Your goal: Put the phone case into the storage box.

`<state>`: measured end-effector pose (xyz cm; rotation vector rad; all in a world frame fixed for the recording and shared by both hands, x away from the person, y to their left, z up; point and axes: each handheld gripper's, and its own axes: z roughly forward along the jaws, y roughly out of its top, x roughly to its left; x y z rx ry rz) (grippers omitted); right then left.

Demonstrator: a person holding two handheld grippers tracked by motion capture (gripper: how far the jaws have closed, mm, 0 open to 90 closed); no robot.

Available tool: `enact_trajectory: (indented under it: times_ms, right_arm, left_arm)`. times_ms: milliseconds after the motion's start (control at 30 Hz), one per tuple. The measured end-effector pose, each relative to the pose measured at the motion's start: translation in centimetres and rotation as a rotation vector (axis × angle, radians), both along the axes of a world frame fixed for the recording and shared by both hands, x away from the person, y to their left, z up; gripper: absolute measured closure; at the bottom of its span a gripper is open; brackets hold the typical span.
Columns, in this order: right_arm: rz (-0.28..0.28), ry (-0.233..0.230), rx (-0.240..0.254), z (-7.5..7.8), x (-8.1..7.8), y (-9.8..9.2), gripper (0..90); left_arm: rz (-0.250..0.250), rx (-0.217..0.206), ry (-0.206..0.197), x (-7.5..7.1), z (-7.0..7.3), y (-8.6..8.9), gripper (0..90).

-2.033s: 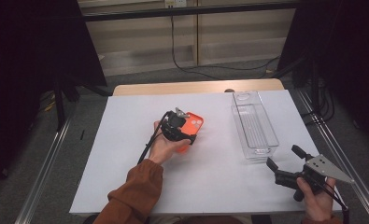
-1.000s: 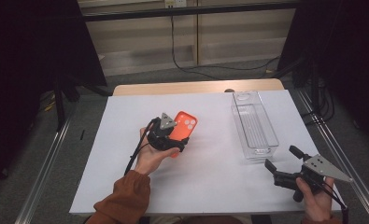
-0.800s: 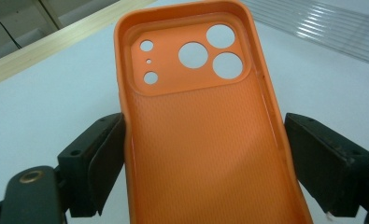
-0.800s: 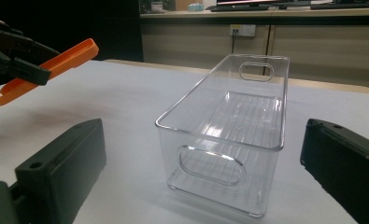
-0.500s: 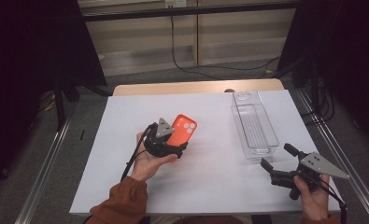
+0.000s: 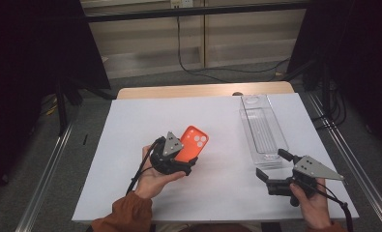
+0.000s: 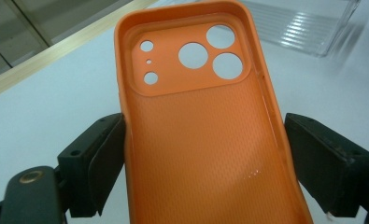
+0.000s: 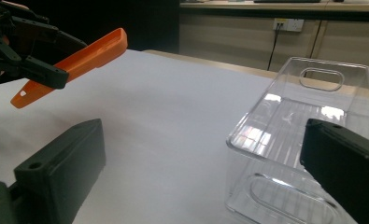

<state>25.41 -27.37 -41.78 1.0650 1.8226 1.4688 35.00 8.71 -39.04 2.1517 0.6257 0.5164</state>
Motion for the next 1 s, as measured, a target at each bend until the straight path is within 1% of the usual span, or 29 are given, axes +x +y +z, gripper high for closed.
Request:
enact_trajectory:
  times_ms: [67,200,233,300,367,400,433,533,567,633,667,700,733,800,867,900,967,1000]
  right_arm:
    - [0.009,0.006,0.006,0.1,0.3,0.4,0.0]
    - [0.050,0.025,0.009,0.1,0.9,1.2,0.0]
    - [0.063,0.032,0.016,0.2,1.1,1.5,0.0]
    - [0.084,0.041,0.010,0.3,1.4,2.1,0.0]
    - [0.096,0.045,0.018,0.4,1.7,2.8,0.0]
    - [0.095,0.049,0.013,0.5,1.9,3.1,0.1]
    - [0.090,0.052,0.011,0.5,2.2,3.5,0.6]
    - [0.097,0.068,0.027,0.7,2.8,4.5,1.1]
    - [0.092,0.072,0.029,0.8,3.0,4.8,1.6]
    - [0.090,0.079,0.028,1.0,3.4,5.3,1.5]
    - [0.092,0.083,0.035,1.1,3.6,5.5,1.7]
    - [0.096,0.090,0.038,1.2,3.7,5.6,1.9]
    - [0.101,0.108,0.038,1.3,4.0,5.9,1.5]
    - [0.099,0.115,0.037,1.4,4.1,6.1,1.4]
    - [0.104,0.143,0.039,1.5,4.3,6.3,1.5]
    - [0.105,0.152,0.041,1.5,4.4,6.4,1.4]
    - [0.105,0.159,0.042,1.6,4.7,6.5,2.0]
    - [0.109,0.166,0.045,1.6,4.8,6.5,2.2]
  left_arm:
    - [-0.004,-0.003,0.006,-0.2,-0.2,0.0,15.2]
    - [-0.001,-0.014,-0.001,-0.4,-0.4,-0.1,15.2]
    - [-0.003,-0.006,-0.006,-0.4,-0.4,-0.1,15.2]
    - [0.000,-0.014,-0.008,-0.5,-0.5,-0.1,15.2]
    - [0.001,-0.011,-0.012,-0.6,-0.7,-0.2,15.2]
    - [0.006,-0.016,-0.014,-0.6,-0.8,-0.3,15.2]
    - [0.003,-0.012,-0.012,-0.7,-0.9,-0.3,15.2]
    - [-0.008,-0.008,-0.017,-1.0,-1.1,-0.7,15.2]
    - [-0.007,-0.015,-0.020,-1.1,-1.2,-0.9,15.2]
    - [-0.020,-0.004,-0.025,-1.3,-1.3,-1.1,15.2]
    - [-0.022,-0.005,-0.026,-1.3,-1.3,-1.2,15.2]
    - [-0.021,-0.008,-0.023,-1.3,-1.3,-1.2,15.2]
    - [-0.019,-0.011,-0.023,-1.3,-1.4,-1.3,15.2]
    - [-0.017,-0.004,-0.035,-1.4,-1.5,-1.4,15.2]
    - [-0.013,-0.014,-0.039,-1.5,-1.6,-1.6,15.2]
    - [-0.017,-0.006,-0.044,-1.6,-1.6,-1.6,15.2]
    - [-0.020,-0.006,-0.051,-1.8,-1.6,-1.8,15.2]
    - [-0.024,0.004,-0.060,-1.8,-1.6,-1.8,15.2]
